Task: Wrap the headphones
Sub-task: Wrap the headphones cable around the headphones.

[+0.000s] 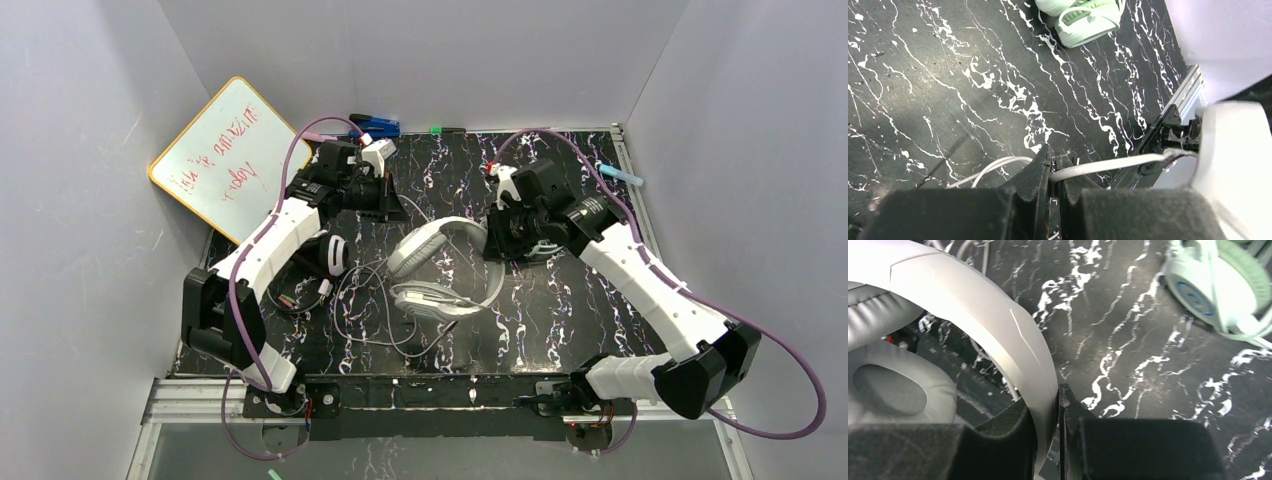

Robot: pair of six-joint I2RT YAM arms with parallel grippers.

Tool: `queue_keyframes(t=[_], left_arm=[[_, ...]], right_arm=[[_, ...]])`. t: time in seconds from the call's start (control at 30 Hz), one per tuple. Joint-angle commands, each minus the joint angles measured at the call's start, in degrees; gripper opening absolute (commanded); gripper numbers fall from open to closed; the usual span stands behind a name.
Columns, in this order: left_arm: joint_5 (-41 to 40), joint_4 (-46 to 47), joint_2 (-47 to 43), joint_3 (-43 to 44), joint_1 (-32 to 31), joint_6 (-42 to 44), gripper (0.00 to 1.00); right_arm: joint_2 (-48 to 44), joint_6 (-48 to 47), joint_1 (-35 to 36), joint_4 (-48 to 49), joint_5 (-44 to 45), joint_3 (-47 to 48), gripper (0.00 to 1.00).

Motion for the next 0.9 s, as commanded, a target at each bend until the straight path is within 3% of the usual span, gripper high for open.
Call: queue_keyframes(t=[0.0,0.27,0.43,0.57,0.67,0.87], left_arm=[[0.3,-7.3,-0.9,3.2,0.3,3.1,0.01],[-2.2,-11.1,3.3,-1.4,0.3,6.1,0.00],[-1.1,-13.6,6.5,-1.0,0.3,6.3,0.00],[-1.8,-14.0,8.0,-0.4,0.3,7.1,0.00],[-3.8,-15.5,9.5,3.0,0.4,8.0,0.00],[-11.7,-23.1,14.9,17.0,1.3,9.8,0.00]], right_arm=[[-6.5,2.4,0.1,8.0,8.8,-0.7,0.01],[-8.7,1.4,0.1,12.4,5.5,6.4,0.01],[-9.5,0.7,0.0,12.2,9.3,9.5,0.01],[-9.4,-1.2,0.0,12.6,-4.0,9.7,0.01],[-8.9,-2.5,0.1,12.2,-14.9,8.3,0.01],[-9.4,-6.1,0.3,7.6,-13.5,1.8,0.01]])
